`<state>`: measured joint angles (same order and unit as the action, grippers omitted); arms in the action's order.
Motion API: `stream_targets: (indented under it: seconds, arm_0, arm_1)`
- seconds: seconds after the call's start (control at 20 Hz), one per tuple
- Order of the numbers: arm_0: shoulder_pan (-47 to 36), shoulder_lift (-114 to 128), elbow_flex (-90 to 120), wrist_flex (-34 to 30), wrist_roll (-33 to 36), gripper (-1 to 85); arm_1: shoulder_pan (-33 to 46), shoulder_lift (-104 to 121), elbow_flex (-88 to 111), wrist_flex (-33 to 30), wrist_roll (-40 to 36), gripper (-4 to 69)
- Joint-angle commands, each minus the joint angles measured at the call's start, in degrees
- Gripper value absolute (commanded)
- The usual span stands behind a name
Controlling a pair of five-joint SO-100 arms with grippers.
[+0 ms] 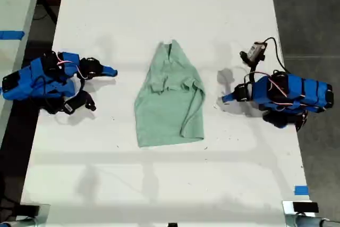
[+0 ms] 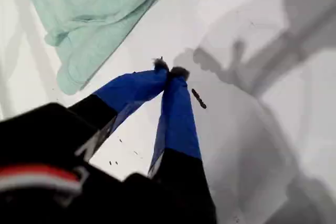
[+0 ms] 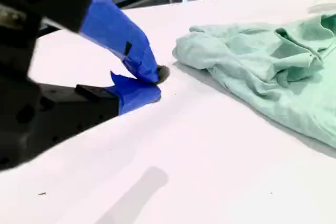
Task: Fold t shirt
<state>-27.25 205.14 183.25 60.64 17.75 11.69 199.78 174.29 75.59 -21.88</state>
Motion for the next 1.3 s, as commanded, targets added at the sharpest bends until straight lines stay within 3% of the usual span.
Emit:
stream_targets:
  seconds: [0.0,0.45,0.65,0.8,1.0,1.1,1.25]
  arm_0:
    - [-0.97,0.35,0.53,0.09,-0.44,-0.1]
    - [-0.62,0.35,0.53,0.09,-0.44,-0.1]
    - [4.22,0.35,-2.2,-1.67,-9.49,-0.2]
    - [3.08,-2.55,-5.63,-2.11,-12.83,-0.2]
    - [11.69,-30.94,-16.96,-9.49,-21.8,-0.2]
    - [17.67,-47.02,-24.7,-10.55,-29.0,-0.2]
    - [31.55,-76.11,-38.85,-12.57,-45.09,0.1]
  arm_1:
    - [-1.67,0.97,3.16,2.29,2.2,0.6]
    - [-1.85,0.97,3.16,2.29,2.2,0.6]
    - [-0.7,0.79,3.16,2.29,0.7,-0.6]
    - [-0.35,0.79,3.16,2.37,0.62,-0.6]
    - [-0.35,0.79,3.16,2.37,0.44,-0.6]
    - [-0.53,0.79,3.16,2.37,0.7,-0.6]
    - [-0.62,0.7,3.16,2.37,0.62,-0.6]
